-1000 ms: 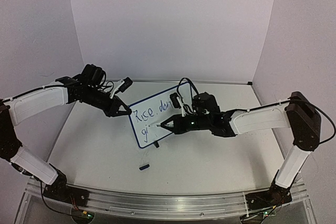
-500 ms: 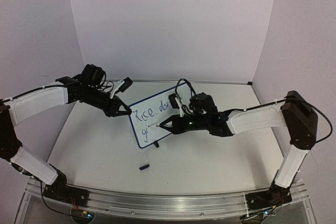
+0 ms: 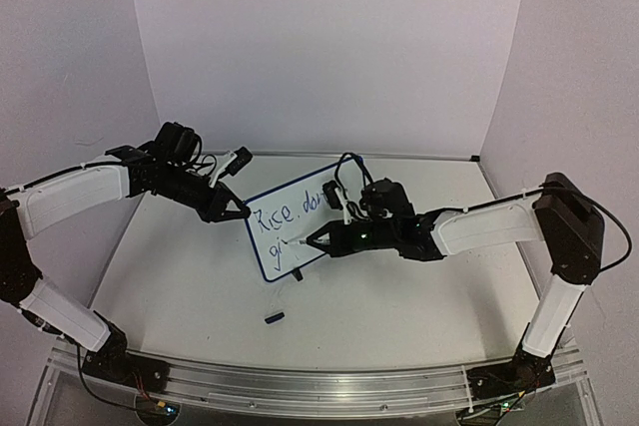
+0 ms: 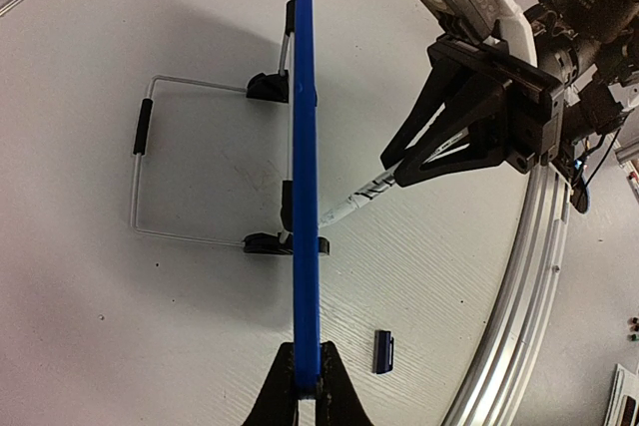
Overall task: Write a sentence on the whiteboard
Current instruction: Write with the whiteboard marker on the whiteboard.
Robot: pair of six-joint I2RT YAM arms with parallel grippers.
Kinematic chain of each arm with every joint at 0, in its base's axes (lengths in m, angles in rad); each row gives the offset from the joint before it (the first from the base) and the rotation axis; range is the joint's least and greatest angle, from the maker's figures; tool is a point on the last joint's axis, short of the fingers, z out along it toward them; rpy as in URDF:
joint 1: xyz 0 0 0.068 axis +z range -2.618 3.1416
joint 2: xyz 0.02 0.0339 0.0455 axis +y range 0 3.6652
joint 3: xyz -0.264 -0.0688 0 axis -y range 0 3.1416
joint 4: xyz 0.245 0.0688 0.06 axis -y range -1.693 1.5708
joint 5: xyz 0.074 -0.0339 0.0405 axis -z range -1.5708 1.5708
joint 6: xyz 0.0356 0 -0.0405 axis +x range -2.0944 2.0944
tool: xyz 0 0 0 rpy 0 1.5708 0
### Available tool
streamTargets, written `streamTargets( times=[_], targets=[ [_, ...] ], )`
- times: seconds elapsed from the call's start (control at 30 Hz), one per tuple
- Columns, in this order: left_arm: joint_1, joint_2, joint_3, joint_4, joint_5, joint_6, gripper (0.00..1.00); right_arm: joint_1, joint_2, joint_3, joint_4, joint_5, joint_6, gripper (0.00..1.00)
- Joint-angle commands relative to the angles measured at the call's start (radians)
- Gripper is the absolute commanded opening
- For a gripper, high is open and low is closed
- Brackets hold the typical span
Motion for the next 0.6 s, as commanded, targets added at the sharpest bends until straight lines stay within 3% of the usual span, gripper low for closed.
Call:
streamTargets(
  times=[0.0,0.57],
  targets=[
    [-0.015,0.021,0.019,-0.032,-0.001,0.002,0.0,-0.009,0.028,0.004,0.009,0.025,0.006,0.0],
    [-0.015,0.018,0.019,-0.032,-0.001,0.002,0.0,-0.014,0.021,0.015,-0.025,0.036,0.009,0.0]
  ],
)
